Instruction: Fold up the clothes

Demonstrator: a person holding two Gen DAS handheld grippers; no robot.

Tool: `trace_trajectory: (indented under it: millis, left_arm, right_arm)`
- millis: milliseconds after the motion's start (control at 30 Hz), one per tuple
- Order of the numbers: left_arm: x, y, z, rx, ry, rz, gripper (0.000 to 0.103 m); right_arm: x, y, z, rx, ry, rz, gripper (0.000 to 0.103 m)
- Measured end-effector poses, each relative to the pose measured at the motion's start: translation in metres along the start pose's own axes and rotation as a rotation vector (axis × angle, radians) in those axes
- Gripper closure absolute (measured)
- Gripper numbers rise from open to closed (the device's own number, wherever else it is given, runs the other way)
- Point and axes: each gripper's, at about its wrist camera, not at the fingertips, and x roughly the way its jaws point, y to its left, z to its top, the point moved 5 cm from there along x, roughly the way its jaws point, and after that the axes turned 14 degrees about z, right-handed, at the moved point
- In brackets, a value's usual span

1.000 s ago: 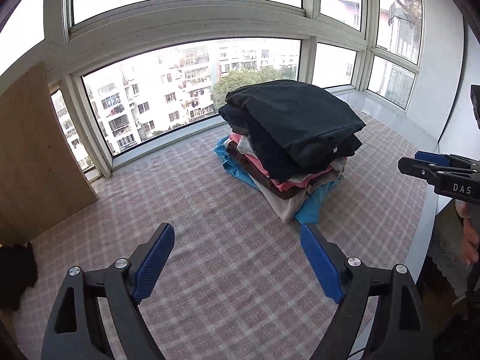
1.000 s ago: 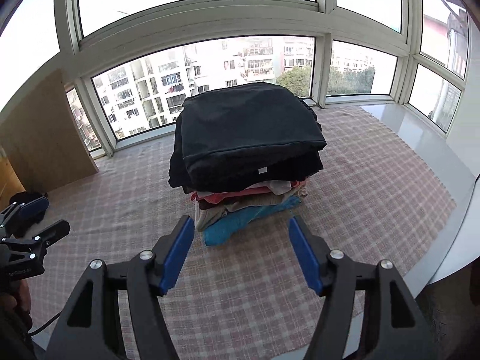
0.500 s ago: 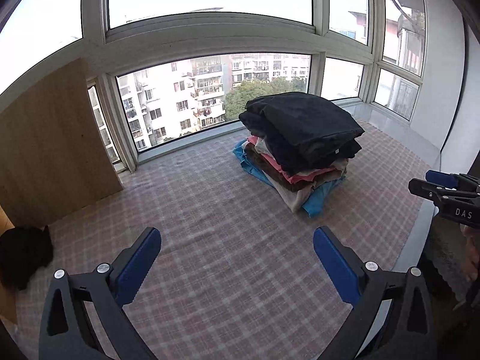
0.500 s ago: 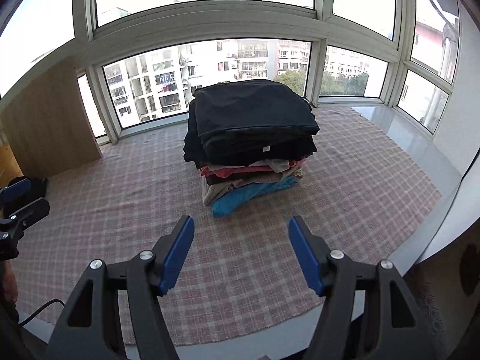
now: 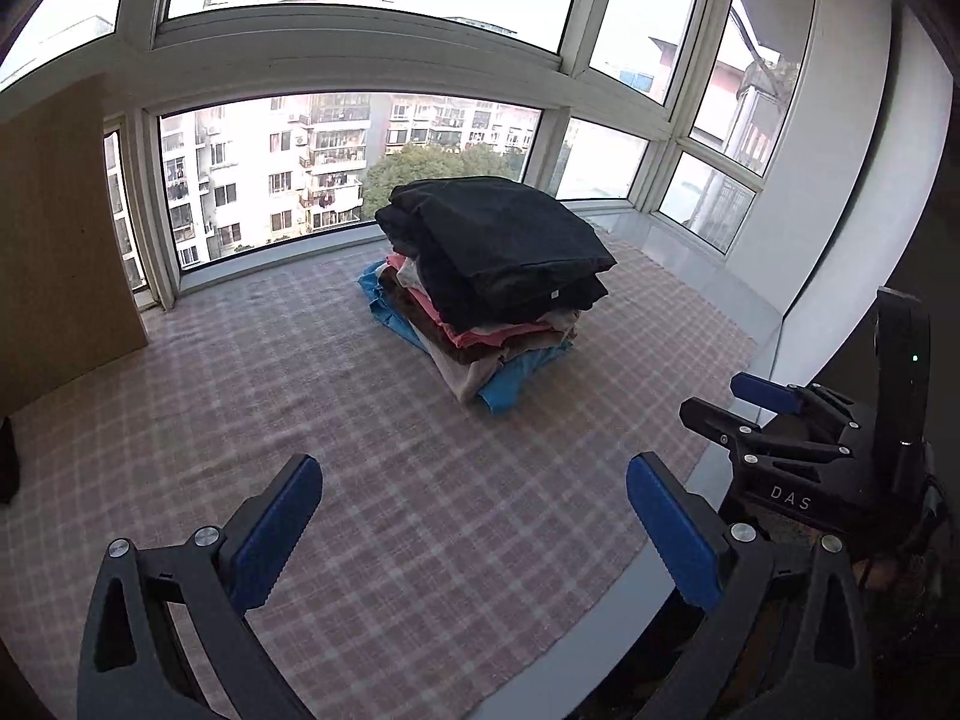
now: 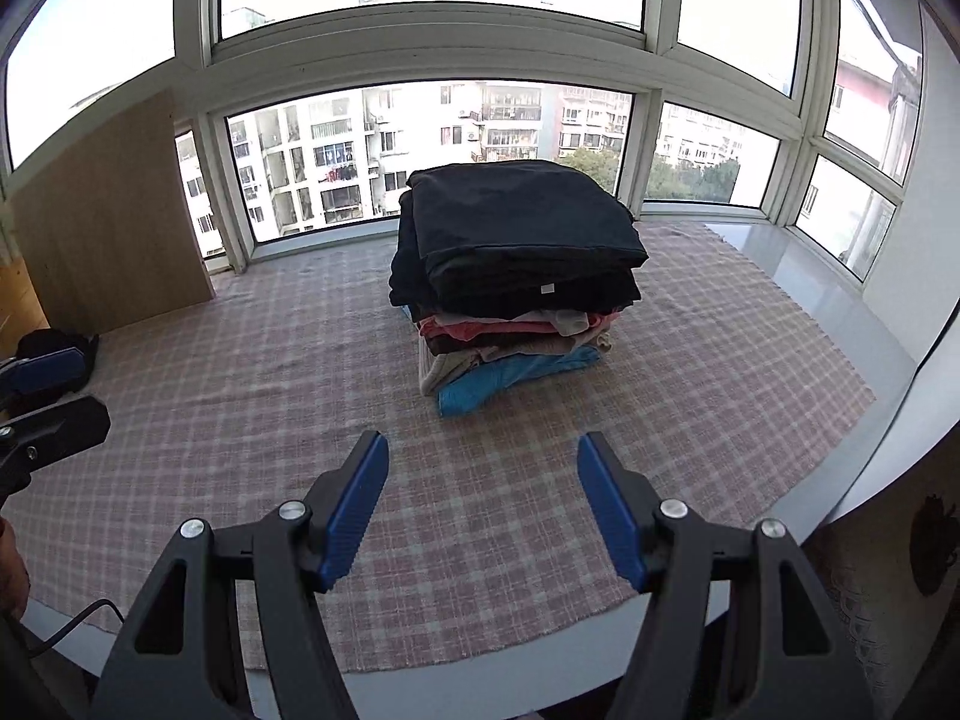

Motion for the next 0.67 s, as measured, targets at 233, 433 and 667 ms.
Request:
trace_trajectory:
  millis: [233, 433, 667]
  left_arm:
    - [-0.007, 0.009, 0.007, -0.036, -0.003, 0.011, 0.001]
    - [-0.012, 0.006, 0.010, -0.064, -0.014, -0.037, 0.001]
    - [-0.014, 0.003, 0.012, -0.072, -0.019, -0.041, 0.001]
  right_arm:
    - [0.000, -0.004, -0.003, 0.009, -0.003, -0.006, 0.038]
    - [0.003, -0.006, -0.007, 0.014, 0.015, 0.005, 0.038]
    - [0.001, -0.012, -0.007, 0.025, 0.011, -0.005, 0.038]
